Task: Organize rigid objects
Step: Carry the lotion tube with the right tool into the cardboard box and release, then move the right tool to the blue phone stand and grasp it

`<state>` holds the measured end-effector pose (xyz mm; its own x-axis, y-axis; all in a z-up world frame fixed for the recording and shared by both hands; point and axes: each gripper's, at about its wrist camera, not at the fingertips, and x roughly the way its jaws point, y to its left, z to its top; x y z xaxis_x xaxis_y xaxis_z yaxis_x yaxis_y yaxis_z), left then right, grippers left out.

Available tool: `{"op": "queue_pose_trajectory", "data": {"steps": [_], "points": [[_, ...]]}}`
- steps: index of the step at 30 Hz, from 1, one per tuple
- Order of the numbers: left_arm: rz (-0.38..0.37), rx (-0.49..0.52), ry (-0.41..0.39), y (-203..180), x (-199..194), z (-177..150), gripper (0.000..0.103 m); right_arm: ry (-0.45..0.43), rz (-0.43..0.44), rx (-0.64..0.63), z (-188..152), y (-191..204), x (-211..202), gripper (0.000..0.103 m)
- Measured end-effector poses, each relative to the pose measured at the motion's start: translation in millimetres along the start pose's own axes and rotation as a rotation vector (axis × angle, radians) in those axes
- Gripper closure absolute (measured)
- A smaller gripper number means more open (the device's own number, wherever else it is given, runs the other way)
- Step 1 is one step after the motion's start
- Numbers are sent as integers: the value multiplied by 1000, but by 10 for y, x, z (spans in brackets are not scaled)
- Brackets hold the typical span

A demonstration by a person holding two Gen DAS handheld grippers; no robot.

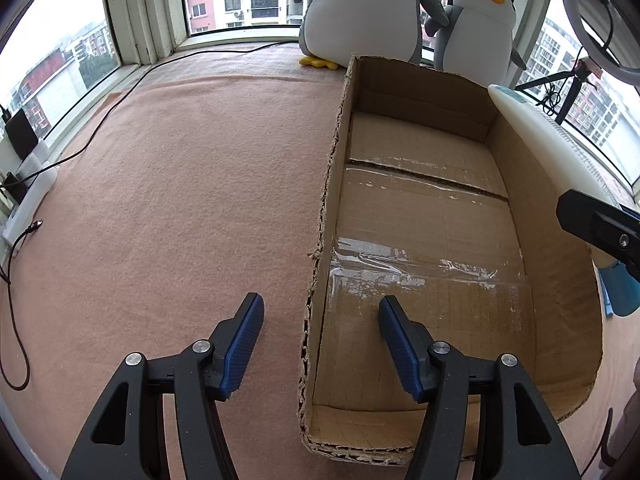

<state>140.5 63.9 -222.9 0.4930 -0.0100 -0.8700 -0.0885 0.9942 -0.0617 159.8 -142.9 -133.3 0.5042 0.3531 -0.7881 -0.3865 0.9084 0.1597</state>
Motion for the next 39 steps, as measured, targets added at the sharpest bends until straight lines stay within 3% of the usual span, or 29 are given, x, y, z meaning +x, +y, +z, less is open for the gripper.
{"op": "queue_pose_trajectory", "data": {"steps": [4,8,16,39], "points": [[2,2,0,-6,0,-2,39,4,-9,-19,-19,51,14,41],[3,6,0,-13,3,-2,39,-17,-4,19,-47,-23,-95,35],[6,15,-1,-24,13,-3,39,-34,-28,112,-193,-379,-338,35],[24,32,-9,-65,-1,-7,38,-108,-229,281,-638,-1341,-976,35]]}}
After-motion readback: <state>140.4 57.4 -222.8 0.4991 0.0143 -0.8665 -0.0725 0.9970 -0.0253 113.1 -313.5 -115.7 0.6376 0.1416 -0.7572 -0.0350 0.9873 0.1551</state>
